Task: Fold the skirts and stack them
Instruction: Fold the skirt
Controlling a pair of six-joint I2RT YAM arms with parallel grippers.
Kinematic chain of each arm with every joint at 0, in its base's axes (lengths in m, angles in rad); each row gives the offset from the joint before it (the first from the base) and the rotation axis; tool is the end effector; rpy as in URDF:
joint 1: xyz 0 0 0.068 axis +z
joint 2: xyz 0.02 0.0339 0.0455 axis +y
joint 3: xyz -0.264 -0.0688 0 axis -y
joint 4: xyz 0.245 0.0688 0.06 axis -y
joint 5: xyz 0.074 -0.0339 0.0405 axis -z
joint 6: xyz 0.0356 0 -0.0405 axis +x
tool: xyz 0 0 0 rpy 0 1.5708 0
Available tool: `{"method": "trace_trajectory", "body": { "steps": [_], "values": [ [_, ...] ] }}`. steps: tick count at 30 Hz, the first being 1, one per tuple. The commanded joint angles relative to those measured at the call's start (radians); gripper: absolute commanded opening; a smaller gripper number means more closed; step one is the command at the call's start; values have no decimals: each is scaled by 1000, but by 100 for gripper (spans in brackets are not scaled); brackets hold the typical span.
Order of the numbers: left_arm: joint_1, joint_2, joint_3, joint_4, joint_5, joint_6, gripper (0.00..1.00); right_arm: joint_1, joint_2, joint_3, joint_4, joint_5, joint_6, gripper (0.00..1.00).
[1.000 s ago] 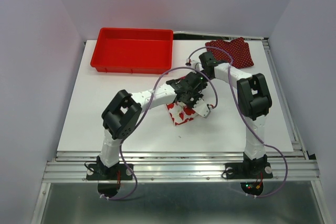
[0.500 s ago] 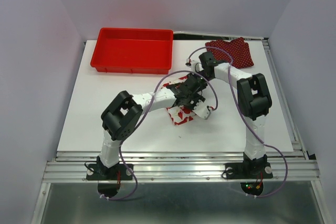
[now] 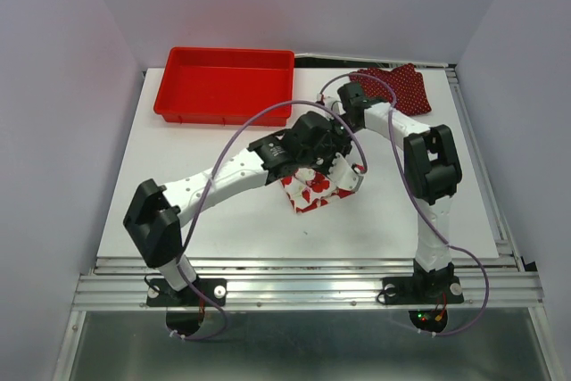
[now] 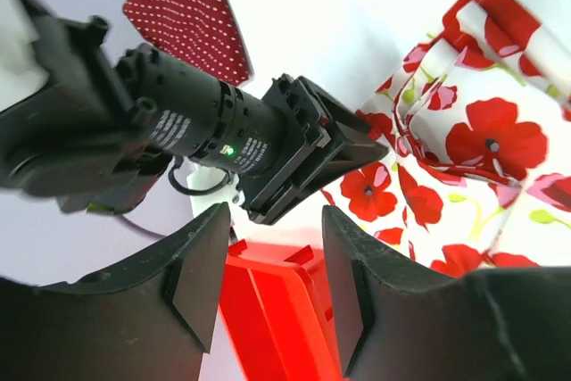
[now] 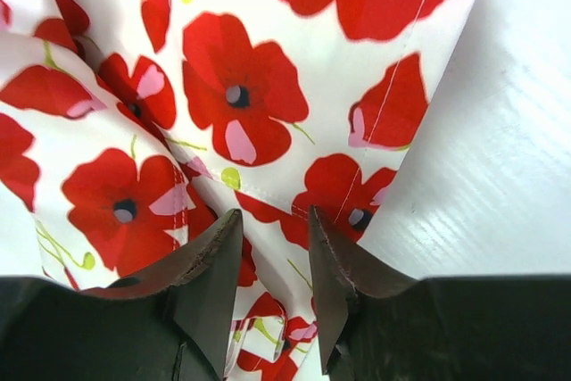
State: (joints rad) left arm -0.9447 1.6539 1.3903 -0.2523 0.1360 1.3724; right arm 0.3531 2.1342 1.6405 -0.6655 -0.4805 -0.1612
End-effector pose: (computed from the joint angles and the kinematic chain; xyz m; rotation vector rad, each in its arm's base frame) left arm 0.2241 -0.3182 0.3168 1.9407 0.7585 0.1188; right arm 0.4141 0.1702 0.1767 -0.8183 2.5701 0.7107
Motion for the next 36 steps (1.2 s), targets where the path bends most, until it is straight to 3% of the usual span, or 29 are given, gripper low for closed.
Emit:
{"method": "trace_trajectory", "body": {
  "steps": [1, 7, 13, 18, 22, 24, 27, 36],
  "values": [
    [18, -112, 52, -136, 117, -123, 56, -6, -46, 71, -2, -6, 11, 42],
    [148, -218, -102, -193, 290, -268, 44, -6, -83, 122, -23, 23, 14, 43],
    [210, -224, -307, -55, 317, -219, 40, -16, -16, 173, -52, 48, 5, 43],
    [228, -146, -329, -48, 310, -81, 43, -16, 29, 171, -46, 65, 6, 43],
    [230, -109, -369, 8, 294, 48, 38, -16, 58, 180, -46, 72, 9, 42],
    [230, -76, -367, 18, 287, 66, 33, -16, 70, 182, -46, 71, 11, 42],
    [230, -29, -356, 44, 272, 74, 32, -16, 79, 188, -43, 68, 14, 42],
    [230, 52, -330, 126, 240, 88, 36, -16, 90, 183, -37, 66, 15, 41]
  ]
}}
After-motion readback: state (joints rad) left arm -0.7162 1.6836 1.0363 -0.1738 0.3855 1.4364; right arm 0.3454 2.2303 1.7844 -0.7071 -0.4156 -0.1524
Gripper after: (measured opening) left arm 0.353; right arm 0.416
